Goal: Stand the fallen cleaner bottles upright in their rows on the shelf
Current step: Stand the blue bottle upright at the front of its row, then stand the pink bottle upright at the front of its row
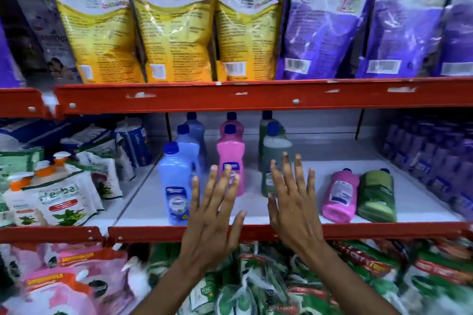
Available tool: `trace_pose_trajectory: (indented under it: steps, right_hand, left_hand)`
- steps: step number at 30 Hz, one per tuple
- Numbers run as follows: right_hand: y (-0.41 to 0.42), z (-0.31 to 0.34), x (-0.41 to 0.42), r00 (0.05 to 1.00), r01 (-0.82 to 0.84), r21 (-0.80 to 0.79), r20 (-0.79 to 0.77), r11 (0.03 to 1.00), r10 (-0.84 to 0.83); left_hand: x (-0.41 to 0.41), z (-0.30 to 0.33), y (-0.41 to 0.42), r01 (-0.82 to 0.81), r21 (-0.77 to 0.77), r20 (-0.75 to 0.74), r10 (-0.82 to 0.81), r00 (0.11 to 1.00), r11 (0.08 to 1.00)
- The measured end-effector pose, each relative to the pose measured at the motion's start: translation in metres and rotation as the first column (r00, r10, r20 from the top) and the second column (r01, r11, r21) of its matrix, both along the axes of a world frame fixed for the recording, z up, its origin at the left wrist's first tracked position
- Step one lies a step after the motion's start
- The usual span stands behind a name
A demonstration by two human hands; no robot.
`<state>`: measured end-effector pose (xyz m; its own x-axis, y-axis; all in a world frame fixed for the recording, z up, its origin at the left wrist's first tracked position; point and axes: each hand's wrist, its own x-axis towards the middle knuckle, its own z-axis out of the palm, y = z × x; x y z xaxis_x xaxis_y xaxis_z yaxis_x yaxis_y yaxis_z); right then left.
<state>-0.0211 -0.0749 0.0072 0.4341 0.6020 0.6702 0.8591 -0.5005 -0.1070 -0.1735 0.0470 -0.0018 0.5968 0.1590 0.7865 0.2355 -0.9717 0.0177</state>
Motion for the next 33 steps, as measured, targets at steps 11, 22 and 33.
trace_pose_trajectory:
  steps: [11, 22, 33]
  right_hand:
    - [-0.101, -0.026, 0.115, 0.947, 0.304, -0.199, -0.044, 0.932, -0.319]
    - [-0.123, -0.032, 0.14, 0.954, 0.189, -0.384, -0.145, 0.904, -0.261]
    - [-0.108, -0.018, 0.113, 0.837, 0.114, 0.199, -0.548, 0.973, 0.014]
  left_hand:
    - [0.159, -0.01, -0.078, 0.07, -0.268, -0.396, -0.177, 0.901, 0.961]
    - [0.262, -0.002, -0.09, -0.254, -0.881, -0.41, -0.378, 0.83, 0.399]
    - [0.221, 0.006, -0.07, -0.055, -0.996, -0.073, -0.337, 0.938, 0.063]
